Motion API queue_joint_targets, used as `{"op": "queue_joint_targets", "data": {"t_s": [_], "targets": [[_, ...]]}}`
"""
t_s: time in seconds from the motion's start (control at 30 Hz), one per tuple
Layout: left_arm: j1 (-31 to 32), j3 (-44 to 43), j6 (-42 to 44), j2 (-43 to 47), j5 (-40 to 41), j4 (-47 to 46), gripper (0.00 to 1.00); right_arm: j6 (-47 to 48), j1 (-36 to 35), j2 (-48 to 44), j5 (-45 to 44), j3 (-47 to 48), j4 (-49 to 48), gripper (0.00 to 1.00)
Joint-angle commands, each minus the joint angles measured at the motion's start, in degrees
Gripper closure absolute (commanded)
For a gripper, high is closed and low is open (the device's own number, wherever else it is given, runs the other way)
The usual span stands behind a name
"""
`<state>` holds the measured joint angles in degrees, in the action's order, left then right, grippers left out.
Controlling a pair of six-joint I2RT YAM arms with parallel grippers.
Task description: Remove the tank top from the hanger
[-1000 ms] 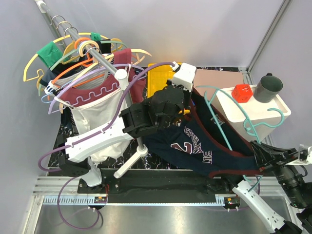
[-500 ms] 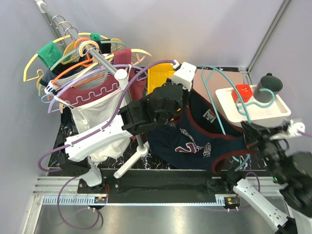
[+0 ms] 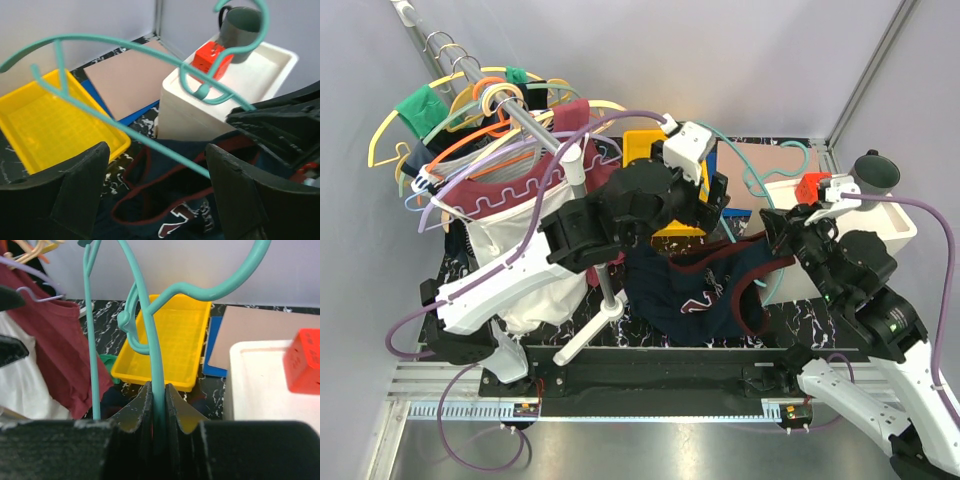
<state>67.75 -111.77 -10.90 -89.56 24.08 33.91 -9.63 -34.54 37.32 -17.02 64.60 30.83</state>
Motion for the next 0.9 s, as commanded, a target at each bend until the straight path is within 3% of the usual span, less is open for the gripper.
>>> {"op": "queue_joint_targets", "data": {"t_s": [0.0,0.37,0.77,0.87], "targets": [[-1.3,-4.95,-7.88,1.5,-6.75,-1.74,0.19,2.33,-0.08,-1.27,9.18,-1.57,-9.11,1.0],[-2.35,-7.15,-29.34,-3.52,-10.63,-2.89,0.25,5.5,0.0,-7.52,15.61,-6.68,-10.35,1.0],[-2.88,-6.09,-33.74,-6.76,-5.36,-2.8,0.25,7.69,-0.08,-12.44,18.6,-7.56,-6.57,1.0],[-3.23,-7.93,-34.02,-8.43,-3.52,-2.97,0.33,7.78,-0.08,-13.5,19.12,-8.26,-6.4,1.0]]}}
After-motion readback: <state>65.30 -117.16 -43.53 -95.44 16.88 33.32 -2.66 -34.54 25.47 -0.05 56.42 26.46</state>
